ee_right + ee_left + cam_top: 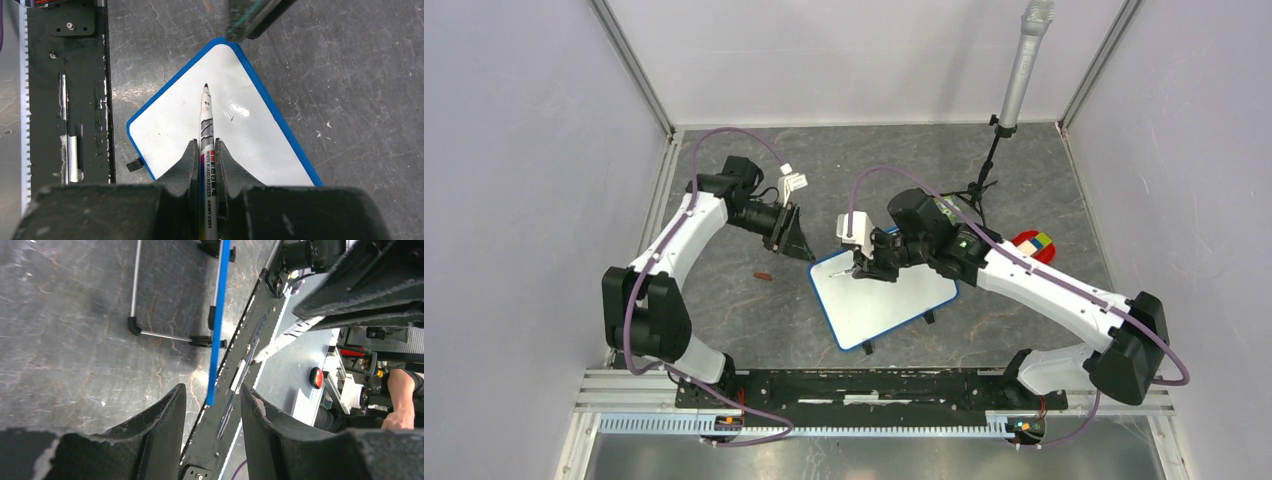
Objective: Write a sentence on the whiteboard
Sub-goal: Hold the whiteboard on the whiteboard stand.
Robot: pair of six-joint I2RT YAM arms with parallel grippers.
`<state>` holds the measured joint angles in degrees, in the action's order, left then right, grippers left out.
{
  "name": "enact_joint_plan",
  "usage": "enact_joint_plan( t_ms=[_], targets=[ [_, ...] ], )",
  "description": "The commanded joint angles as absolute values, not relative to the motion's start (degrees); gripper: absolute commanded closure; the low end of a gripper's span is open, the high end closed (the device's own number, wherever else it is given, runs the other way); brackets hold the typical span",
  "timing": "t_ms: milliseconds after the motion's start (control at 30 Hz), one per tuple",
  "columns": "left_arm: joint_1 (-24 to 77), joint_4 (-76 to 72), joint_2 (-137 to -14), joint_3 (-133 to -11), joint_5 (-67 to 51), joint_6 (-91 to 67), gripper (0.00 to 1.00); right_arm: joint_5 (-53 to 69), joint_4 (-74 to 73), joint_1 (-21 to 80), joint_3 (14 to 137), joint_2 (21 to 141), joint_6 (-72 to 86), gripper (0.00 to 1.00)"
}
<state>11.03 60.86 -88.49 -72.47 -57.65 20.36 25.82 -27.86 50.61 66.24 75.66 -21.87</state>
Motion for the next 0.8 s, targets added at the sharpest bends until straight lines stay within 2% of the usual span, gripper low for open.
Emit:
enact_joint_plan(
  t_ms=[0, 300, 433, 600, 767],
  targets=[
    [11.70, 59.10, -85.52, -69.51, -60.90, 18.97, 0.49, 24.64, -24.03, 51.39, 68.27, 77.18, -19.65, 1.00],
    [11.78, 58.10, -88.32, -69.70, -61.87, 18.53, 0.53, 24.85, -23.20, 52.16, 70.21, 80.05, -18.20, 1.00],
    [11.78, 58.10, -88.62, -69.70, -62.13, 18.89, 0.60, 24.82, -22.83, 52.20, 70.96, 80.28, -17.68, 1.00],
    [11.87, 58.17, -89.05, -69.96, -62.66, 19.07, 0.77, 24.86, -22.62, 52.22, 71.28, 80.78, -17.40, 1.00],
    [11.87, 58.14, -89.36, -70.16, -63.06, 19.17, 0.85, 24.52, -22.68, 52.20, 71.10, 81.08, -17.49, 1.00]
  ],
)
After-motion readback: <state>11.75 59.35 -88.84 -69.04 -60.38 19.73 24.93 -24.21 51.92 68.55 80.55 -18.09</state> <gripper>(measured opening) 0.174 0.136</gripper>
